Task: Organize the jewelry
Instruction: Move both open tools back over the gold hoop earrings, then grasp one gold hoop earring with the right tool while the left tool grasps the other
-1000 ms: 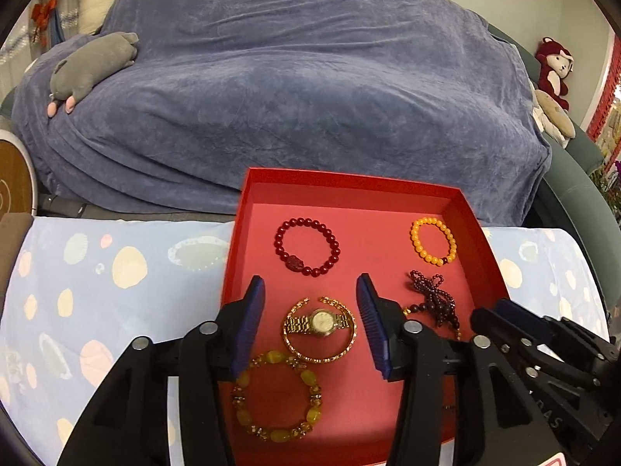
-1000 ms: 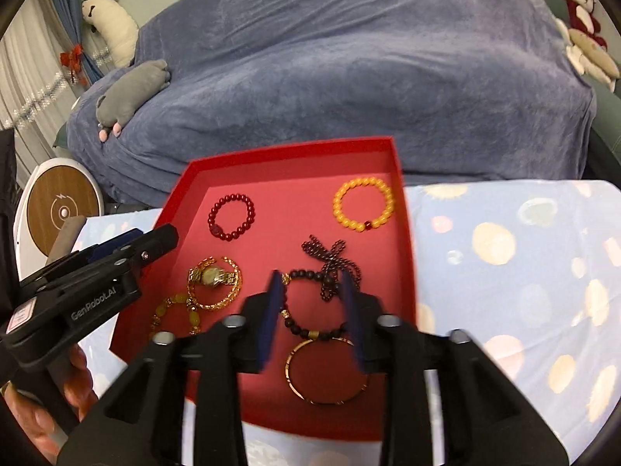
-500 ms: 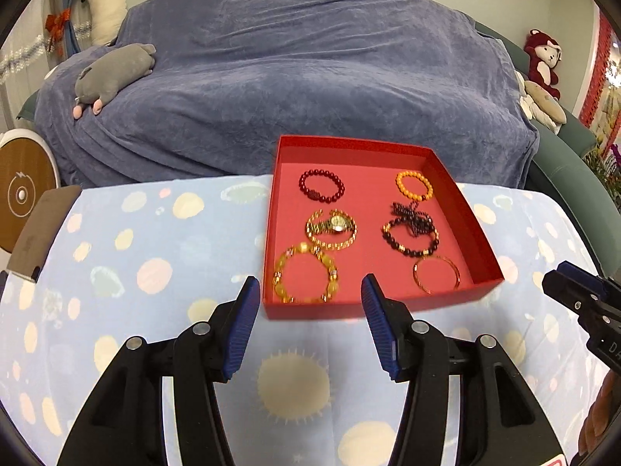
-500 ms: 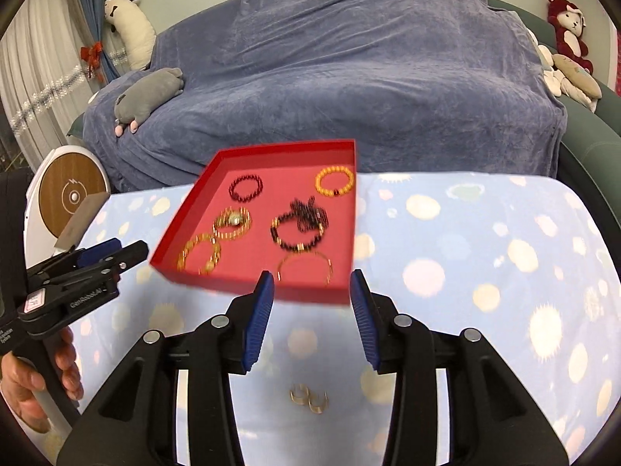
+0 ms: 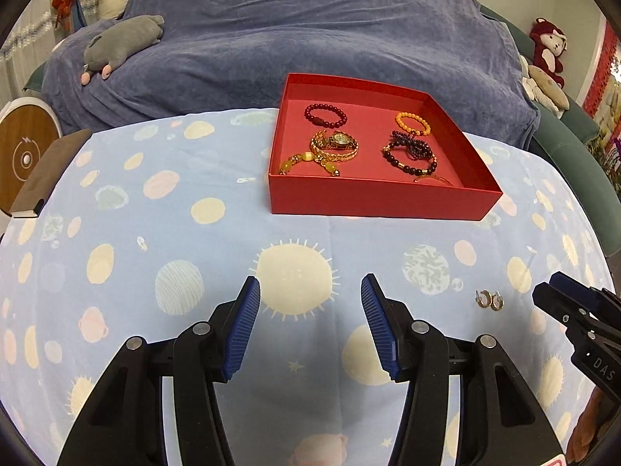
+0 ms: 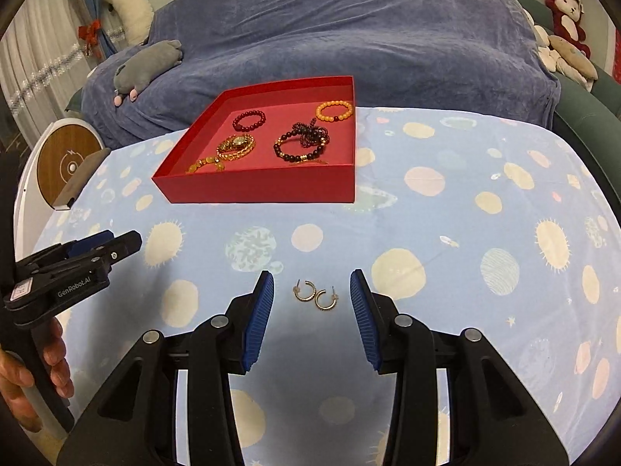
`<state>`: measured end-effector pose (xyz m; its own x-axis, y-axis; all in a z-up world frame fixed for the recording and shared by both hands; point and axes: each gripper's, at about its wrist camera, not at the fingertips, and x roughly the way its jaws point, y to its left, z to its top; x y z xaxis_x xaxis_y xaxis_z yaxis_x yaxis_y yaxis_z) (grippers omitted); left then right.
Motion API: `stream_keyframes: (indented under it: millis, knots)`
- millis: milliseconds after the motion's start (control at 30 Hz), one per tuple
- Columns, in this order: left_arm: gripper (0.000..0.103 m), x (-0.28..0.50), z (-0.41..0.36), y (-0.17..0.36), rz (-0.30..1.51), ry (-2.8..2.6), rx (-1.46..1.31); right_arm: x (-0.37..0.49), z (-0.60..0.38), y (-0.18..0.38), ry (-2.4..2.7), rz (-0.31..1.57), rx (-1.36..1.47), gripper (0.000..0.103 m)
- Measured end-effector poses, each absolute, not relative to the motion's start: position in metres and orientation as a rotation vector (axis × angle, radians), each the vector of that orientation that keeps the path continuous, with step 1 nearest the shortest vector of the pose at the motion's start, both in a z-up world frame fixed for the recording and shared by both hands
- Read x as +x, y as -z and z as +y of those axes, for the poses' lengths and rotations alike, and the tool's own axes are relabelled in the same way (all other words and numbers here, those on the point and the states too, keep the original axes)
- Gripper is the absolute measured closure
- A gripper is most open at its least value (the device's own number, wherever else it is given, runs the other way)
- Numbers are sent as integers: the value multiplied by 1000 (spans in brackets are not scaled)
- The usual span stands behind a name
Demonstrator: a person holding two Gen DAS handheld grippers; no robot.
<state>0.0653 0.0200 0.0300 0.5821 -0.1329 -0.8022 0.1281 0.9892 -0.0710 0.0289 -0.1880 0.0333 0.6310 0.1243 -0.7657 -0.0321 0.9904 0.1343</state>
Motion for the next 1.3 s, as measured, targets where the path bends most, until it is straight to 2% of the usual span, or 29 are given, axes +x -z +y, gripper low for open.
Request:
stream_keyframes:
  millis: [700, 933, 1167, 1300]
  knots:
    - [52, 59, 1, -11, 988, 208, 29, 27, -188, 9, -88, 966, 30, 65]
    - [52, 57, -2, -6, 998, 216, 37, 38, -186, 15, -88, 972, 23, 77]
    - [52, 58, -1, -5, 1002, 227, 26, 43, -182, 18, -92, 964, 6, 80]
    - [52, 57, -4, -4, 1004, 243, 28, 45, -182, 18, -92, 958, -4, 85]
